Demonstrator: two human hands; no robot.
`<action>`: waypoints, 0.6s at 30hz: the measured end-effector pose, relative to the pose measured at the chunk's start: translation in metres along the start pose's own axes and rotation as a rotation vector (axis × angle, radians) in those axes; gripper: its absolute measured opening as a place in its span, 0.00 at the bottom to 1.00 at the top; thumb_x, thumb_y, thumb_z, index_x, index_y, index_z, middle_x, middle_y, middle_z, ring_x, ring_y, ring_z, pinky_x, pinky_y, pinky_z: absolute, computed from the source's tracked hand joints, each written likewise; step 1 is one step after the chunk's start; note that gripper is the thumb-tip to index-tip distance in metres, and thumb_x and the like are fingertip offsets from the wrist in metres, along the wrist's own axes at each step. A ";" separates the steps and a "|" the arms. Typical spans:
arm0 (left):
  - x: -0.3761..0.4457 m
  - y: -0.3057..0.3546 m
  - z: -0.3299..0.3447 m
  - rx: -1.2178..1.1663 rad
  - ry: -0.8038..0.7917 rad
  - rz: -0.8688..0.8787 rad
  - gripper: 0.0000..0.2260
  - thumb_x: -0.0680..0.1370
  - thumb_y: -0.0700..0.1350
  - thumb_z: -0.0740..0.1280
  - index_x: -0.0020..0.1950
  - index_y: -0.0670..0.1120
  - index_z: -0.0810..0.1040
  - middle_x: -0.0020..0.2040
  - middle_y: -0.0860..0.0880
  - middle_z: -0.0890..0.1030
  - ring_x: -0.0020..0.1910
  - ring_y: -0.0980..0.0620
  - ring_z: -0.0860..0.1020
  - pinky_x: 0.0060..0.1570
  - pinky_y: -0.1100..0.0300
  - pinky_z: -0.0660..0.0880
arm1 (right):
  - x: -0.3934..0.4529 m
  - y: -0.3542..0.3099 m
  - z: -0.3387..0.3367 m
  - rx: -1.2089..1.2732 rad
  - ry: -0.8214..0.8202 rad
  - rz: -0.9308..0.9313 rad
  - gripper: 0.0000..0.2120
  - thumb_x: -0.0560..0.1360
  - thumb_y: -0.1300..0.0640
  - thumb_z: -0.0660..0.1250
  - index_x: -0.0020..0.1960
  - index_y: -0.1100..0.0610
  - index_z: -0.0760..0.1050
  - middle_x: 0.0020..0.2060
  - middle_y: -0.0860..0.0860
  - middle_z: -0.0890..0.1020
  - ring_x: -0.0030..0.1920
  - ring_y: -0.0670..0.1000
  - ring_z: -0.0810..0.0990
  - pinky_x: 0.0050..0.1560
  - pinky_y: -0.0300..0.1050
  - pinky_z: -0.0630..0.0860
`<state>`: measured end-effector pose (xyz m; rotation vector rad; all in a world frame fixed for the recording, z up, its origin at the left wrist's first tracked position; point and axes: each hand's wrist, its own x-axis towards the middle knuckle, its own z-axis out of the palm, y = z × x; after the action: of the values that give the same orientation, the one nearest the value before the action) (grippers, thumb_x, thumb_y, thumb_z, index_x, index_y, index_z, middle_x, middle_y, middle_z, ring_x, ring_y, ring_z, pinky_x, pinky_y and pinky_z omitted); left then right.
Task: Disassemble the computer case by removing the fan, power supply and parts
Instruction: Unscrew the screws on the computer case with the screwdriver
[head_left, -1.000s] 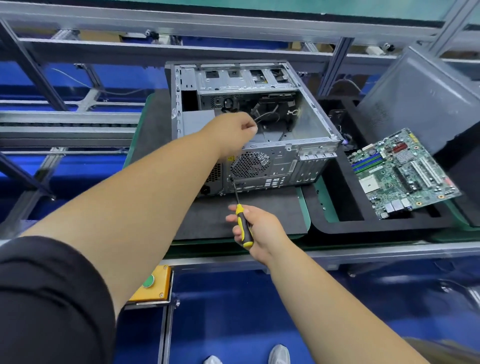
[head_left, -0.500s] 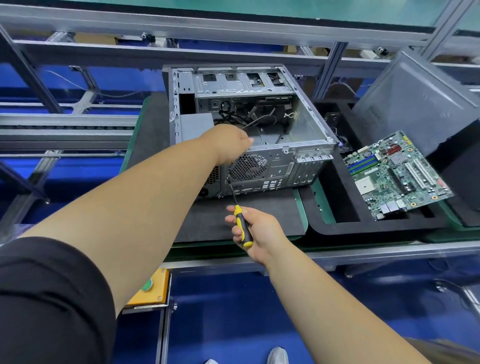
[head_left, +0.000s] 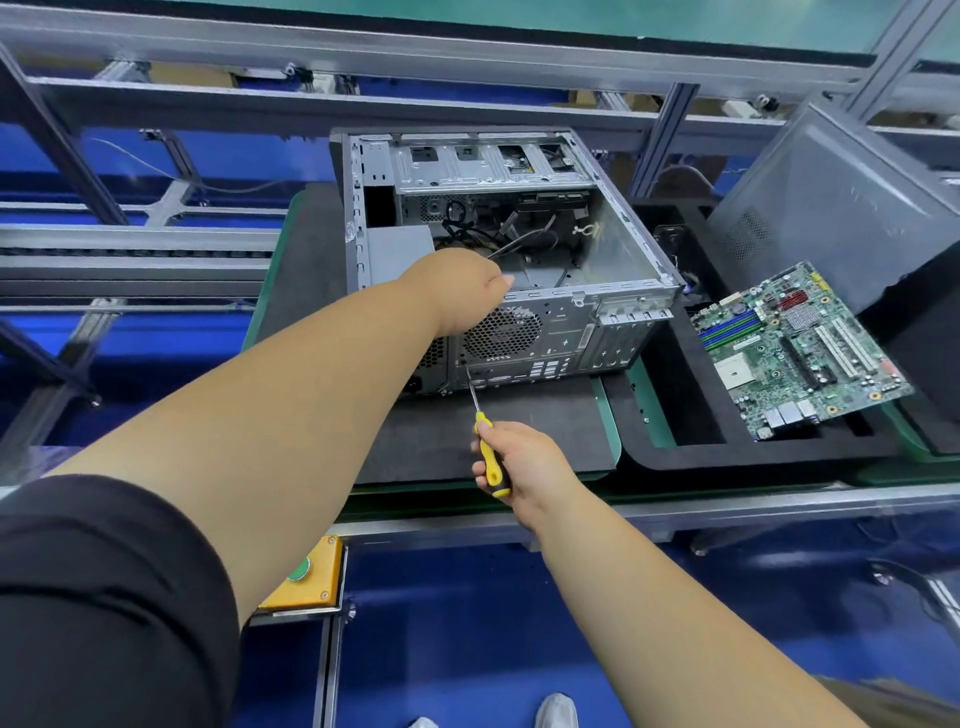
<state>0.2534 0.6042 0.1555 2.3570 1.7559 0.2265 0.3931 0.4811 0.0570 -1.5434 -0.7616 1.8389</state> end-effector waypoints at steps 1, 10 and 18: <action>0.000 0.000 0.000 0.015 0.001 0.007 0.20 0.84 0.52 0.49 0.38 0.46 0.69 0.36 0.49 0.71 0.42 0.46 0.73 0.43 0.55 0.65 | -0.001 -0.001 0.001 0.006 0.001 0.004 0.07 0.79 0.55 0.68 0.53 0.58 0.78 0.39 0.53 0.81 0.30 0.48 0.78 0.30 0.41 0.76; 0.003 0.002 0.002 0.132 -0.117 0.075 0.21 0.79 0.68 0.49 0.44 0.53 0.68 0.38 0.55 0.70 0.45 0.48 0.71 0.41 0.55 0.63 | -0.010 -0.011 0.009 0.056 0.037 0.062 0.08 0.79 0.55 0.68 0.47 0.60 0.79 0.36 0.54 0.81 0.28 0.47 0.77 0.29 0.40 0.76; 0.014 -0.004 -0.003 0.182 -0.253 0.087 0.31 0.78 0.70 0.45 0.58 0.49 0.75 0.54 0.49 0.78 0.51 0.48 0.74 0.49 0.53 0.69 | -0.019 -0.024 0.013 0.027 0.067 0.183 0.12 0.83 0.54 0.60 0.48 0.60 0.78 0.37 0.53 0.77 0.31 0.47 0.71 0.33 0.39 0.71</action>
<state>0.2529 0.6186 0.1580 2.4600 1.6167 -0.2206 0.3852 0.4818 0.0888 -1.6959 -0.5786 1.9074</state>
